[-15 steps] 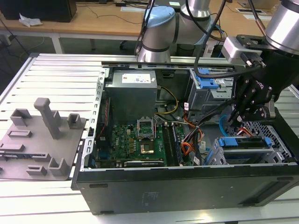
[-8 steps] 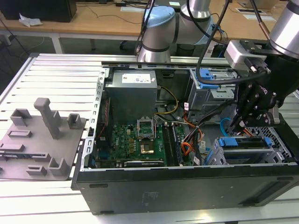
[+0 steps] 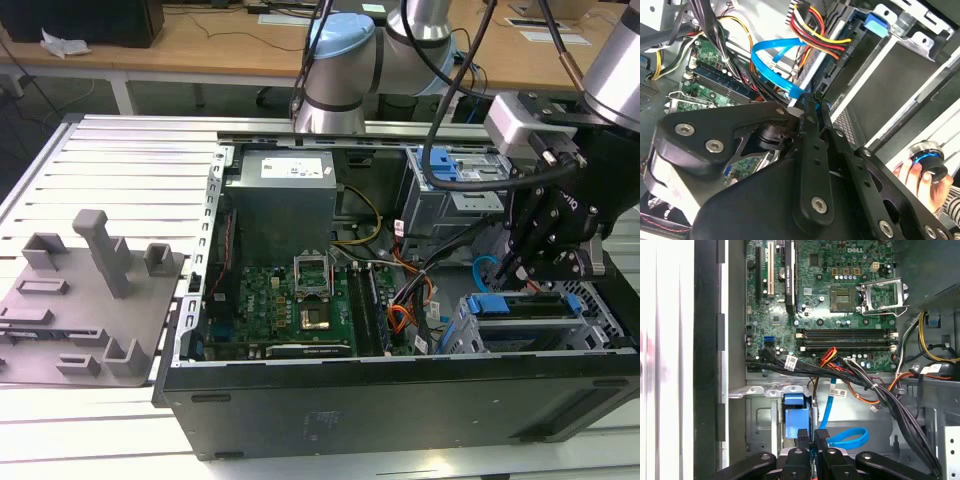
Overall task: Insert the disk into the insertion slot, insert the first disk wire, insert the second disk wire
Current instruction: 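Insert the second disk wire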
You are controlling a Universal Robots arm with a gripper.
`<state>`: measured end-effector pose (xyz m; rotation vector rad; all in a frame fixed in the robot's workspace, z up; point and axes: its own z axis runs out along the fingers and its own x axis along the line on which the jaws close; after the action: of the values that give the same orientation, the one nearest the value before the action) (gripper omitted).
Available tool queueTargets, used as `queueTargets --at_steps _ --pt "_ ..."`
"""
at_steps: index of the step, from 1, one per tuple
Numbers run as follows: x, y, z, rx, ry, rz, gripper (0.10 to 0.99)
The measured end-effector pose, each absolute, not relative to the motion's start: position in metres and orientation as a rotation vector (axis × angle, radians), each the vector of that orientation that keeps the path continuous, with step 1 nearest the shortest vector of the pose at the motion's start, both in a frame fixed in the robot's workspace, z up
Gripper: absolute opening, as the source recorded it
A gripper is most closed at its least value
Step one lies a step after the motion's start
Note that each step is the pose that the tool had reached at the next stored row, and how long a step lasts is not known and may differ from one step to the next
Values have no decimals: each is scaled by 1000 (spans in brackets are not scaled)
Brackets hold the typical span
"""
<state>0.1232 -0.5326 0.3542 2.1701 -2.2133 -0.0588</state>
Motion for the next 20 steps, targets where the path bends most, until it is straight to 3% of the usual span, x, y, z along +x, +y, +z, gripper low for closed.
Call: queueTargets --at_steps 9,13,20 --pt "129 -543 352 2173 -2216 -66 165" --pt "131 -543 352 2200 -2240 -129 165" --pt "133 -543 349 2201 -2241 -131 165"
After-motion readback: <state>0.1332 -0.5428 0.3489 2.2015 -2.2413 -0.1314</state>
